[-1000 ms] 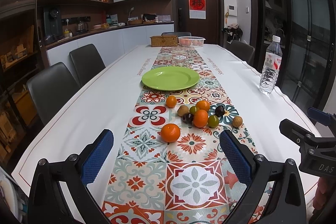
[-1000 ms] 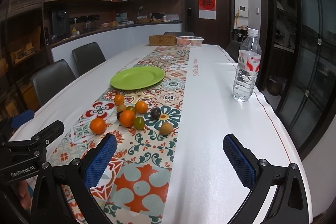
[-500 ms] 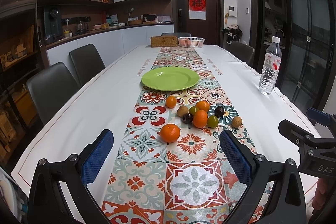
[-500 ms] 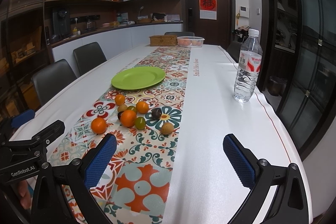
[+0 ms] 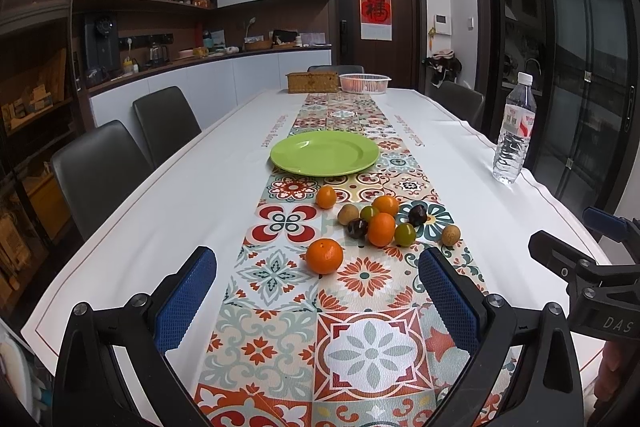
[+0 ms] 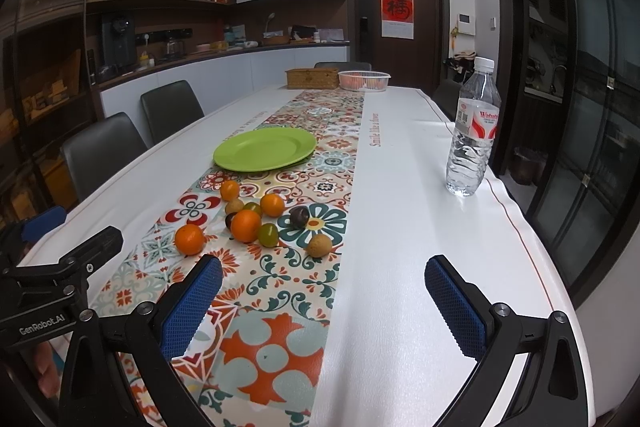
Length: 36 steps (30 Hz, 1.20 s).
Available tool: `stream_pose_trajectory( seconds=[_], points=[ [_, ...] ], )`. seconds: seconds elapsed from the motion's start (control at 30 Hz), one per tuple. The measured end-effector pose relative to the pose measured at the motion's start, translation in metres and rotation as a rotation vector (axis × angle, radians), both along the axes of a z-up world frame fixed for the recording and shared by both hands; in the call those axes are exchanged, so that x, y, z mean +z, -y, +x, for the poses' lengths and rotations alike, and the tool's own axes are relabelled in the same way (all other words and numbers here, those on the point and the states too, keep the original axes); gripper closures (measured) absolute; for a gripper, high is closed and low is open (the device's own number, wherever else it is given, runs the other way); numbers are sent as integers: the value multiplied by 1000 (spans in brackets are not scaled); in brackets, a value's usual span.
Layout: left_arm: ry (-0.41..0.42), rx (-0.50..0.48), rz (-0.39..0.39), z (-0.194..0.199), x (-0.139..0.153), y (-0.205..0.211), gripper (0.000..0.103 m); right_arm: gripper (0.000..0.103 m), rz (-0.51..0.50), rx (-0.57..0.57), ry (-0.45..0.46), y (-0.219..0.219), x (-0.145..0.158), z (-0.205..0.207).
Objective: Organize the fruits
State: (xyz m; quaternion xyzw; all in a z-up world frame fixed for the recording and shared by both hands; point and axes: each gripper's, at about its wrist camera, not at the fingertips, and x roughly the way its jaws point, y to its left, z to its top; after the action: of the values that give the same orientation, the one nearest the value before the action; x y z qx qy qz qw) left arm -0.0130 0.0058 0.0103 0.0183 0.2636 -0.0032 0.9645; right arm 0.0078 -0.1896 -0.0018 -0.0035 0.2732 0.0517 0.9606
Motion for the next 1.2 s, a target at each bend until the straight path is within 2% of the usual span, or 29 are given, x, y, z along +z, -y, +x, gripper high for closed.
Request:
stream_pose_trajectory(
  seconds=[0.7, 1.2],
  points=[
    [0, 1, -6, 0, 1, -2, 0, 0, -4, 7, -4, -5, 2, -1],
    [-15, 24, -13, 11, -10, -9, 0, 0, -38, 31, -17, -12, -9, 11]
  ],
)
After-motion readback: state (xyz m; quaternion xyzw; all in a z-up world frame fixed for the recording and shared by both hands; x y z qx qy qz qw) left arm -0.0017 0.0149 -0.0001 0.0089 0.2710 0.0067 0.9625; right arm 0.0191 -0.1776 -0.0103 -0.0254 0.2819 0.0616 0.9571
